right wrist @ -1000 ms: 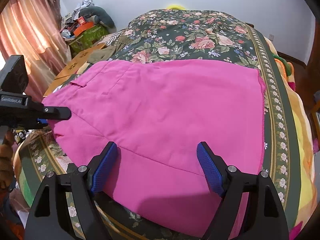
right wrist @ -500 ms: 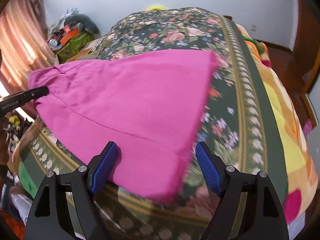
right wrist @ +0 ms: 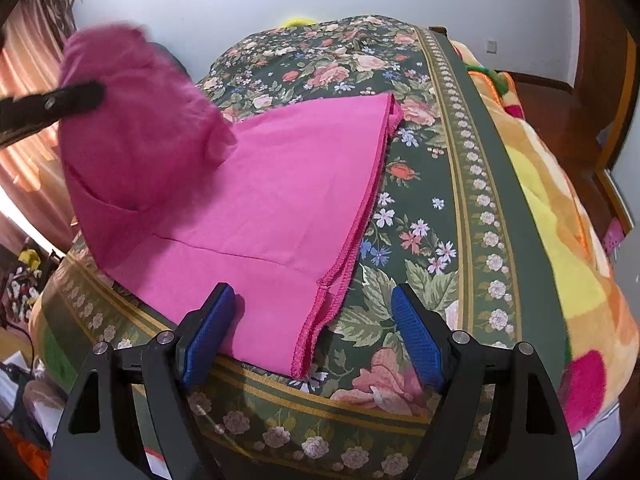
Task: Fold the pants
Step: 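Grasp the trouser leg end with the left gripper and lift it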
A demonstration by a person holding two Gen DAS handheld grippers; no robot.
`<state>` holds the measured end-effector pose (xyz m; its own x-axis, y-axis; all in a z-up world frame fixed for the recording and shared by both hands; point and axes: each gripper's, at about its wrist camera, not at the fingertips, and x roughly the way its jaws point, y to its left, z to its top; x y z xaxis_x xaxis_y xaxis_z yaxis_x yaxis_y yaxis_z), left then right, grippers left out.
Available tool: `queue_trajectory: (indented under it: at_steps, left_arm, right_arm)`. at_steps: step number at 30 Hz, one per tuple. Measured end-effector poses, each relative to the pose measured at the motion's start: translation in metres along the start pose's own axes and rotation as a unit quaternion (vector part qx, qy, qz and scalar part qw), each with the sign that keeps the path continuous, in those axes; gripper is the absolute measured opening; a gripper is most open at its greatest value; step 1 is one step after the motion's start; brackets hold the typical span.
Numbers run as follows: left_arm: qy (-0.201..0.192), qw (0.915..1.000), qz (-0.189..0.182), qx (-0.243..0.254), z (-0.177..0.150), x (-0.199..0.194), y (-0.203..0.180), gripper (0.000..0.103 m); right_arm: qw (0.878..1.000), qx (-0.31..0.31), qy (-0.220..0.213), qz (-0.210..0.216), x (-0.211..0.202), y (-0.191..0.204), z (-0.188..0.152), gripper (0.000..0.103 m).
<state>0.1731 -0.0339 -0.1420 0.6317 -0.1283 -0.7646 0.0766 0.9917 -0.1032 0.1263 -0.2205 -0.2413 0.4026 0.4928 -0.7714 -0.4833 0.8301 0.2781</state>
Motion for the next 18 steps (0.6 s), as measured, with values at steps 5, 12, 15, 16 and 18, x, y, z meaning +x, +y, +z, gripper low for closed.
queue_trajectory:
  at_steps: [5, 12, 15, 16, 18]
  left_arm:
    - [0.048, 0.9976, -0.05, 0.004, 0.005, 0.032, -0.023, 0.013]
    - [0.095, 0.9929, -0.072, 0.0, -0.003, 0.063, -0.047, 0.013]
    - [0.1, 0.992, -0.078, 0.003, -0.006, 0.067, -0.053, 0.013]
    - [0.101, 0.9917, -0.079, 0.004, -0.006, 0.068, -0.055, 0.013]
    - [0.11, 0.9907, -0.08, 0.011, -0.006, 0.073, -0.058, 0.014]
  right_arm:
    - [1.0, 0.007, -0.015, -0.002, -0.013, -0.003, -0.003, 0.077]
    - [0.999, 0.024, -0.028, -0.014, -0.029, -0.015, -0.01, 0.077]
    - [0.999, 0.024, -0.031, -0.025, -0.034, -0.017, -0.012, 0.077]
    - [0.999, 0.024, -0.032, -0.026, -0.035, -0.017, -0.013, 0.077]
    - [0.999, 0.026, -0.033, -0.028, -0.037, -0.018, -0.013, 0.077]
